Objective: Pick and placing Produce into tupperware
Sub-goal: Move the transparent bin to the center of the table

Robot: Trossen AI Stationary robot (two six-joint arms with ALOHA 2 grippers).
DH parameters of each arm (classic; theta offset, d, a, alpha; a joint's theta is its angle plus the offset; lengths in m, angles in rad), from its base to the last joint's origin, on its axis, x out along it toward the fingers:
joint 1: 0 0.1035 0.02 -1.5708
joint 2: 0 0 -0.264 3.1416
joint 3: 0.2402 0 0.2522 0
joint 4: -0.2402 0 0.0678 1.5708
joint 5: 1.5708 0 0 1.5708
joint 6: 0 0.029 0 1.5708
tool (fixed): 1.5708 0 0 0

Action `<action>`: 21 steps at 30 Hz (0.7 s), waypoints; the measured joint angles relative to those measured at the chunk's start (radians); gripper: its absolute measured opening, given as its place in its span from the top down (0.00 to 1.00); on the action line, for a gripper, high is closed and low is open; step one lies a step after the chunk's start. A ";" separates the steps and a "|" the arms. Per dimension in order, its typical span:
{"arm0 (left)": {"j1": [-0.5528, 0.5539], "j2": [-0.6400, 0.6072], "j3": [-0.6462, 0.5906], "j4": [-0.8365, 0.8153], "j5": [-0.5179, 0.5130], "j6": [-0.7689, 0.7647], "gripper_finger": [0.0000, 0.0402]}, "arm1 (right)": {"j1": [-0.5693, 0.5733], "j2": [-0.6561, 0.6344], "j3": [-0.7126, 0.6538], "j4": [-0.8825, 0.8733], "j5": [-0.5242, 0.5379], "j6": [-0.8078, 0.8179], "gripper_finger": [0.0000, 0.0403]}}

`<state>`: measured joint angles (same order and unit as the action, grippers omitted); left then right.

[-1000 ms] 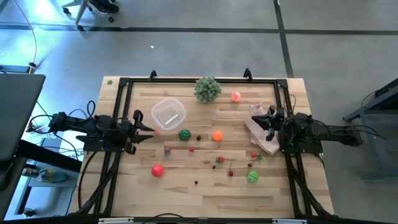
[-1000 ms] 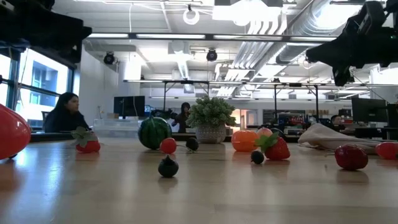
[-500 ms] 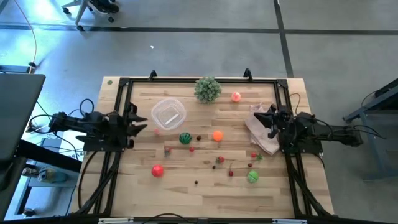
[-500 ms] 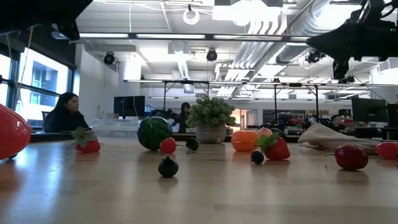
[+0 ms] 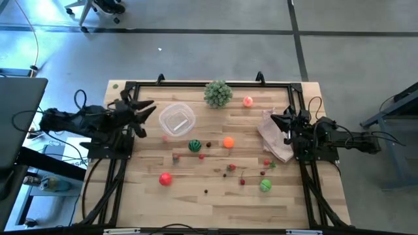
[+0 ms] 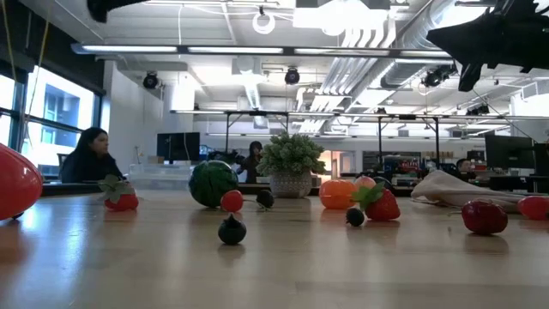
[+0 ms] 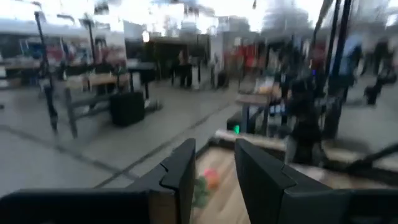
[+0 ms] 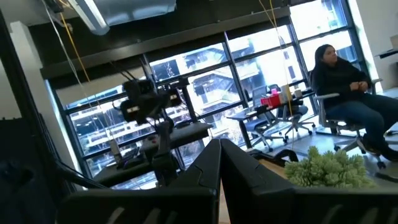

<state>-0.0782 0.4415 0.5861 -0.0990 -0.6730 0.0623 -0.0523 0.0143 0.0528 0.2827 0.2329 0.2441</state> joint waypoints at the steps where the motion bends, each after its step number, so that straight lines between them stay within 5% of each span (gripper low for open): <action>1: 0.013 0.054 0.044 -0.040 0.012 -0.020 0.75 | 0.000 0.000 0.000 0.000 0.000 -0.002 1.00; 6: 0.200 0.342 0.248 -0.301 0.146 -0.179 0.75 | 0.000 0.000 0.000 -0.001 0.001 -0.010 1.00; 15: 0.646 0.734 0.353 -0.423 0.719 -0.183 0.75 | 0.000 0.000 0.000 -0.016 -0.001 -0.010 1.00; 21: 0.794 0.929 0.354 -0.456 0.808 -0.173 0.75 | 0.000 0.000 0.000 -0.043 0.000 -0.010 1.00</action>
<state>0.7153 1.3704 0.9405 -0.5550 0.1350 -0.1109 -0.0521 0.0147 0.0532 0.2393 0.2325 0.2344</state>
